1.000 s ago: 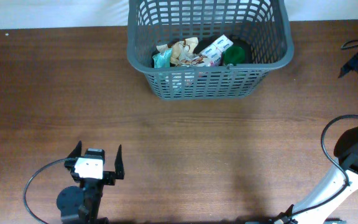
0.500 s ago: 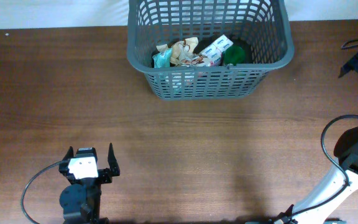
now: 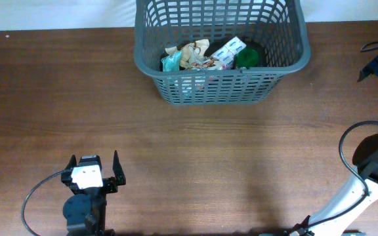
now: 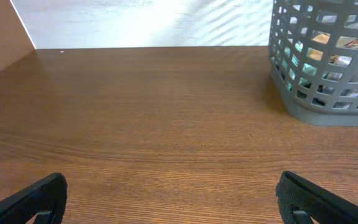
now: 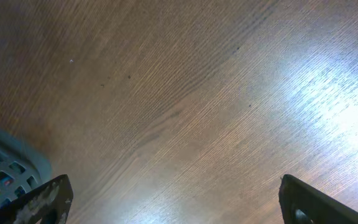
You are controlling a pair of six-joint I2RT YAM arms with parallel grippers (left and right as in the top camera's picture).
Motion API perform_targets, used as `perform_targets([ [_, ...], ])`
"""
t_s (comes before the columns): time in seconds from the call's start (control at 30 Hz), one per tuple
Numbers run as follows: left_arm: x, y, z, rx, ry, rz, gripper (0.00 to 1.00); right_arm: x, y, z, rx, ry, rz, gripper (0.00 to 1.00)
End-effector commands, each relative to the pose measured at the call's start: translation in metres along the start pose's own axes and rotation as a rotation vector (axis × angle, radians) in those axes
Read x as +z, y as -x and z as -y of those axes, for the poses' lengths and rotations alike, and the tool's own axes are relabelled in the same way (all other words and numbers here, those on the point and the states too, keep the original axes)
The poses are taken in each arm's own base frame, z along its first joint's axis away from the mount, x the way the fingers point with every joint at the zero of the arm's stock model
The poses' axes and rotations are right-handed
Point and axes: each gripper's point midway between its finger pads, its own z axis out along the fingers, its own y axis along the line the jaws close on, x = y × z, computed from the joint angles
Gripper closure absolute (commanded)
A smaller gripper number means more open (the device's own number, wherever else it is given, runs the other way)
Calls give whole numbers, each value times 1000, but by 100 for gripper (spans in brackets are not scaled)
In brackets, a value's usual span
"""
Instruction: Pack container
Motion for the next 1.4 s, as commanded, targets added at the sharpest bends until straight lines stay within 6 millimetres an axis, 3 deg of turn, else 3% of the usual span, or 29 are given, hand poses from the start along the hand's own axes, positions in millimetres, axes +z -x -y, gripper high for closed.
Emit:
perform_targets([
  [0.0,0,-2,9,-3,-42,2,1,-4,-2,-1,10,11,4,1],
  [0.33,-3,-1,41,30,-176,9,1,-4,-2,-1,10,11,4,1],
  [1.37,-3,-1,41,30,-175,9,1,-4,-2,-1,10,11,4,1],
])
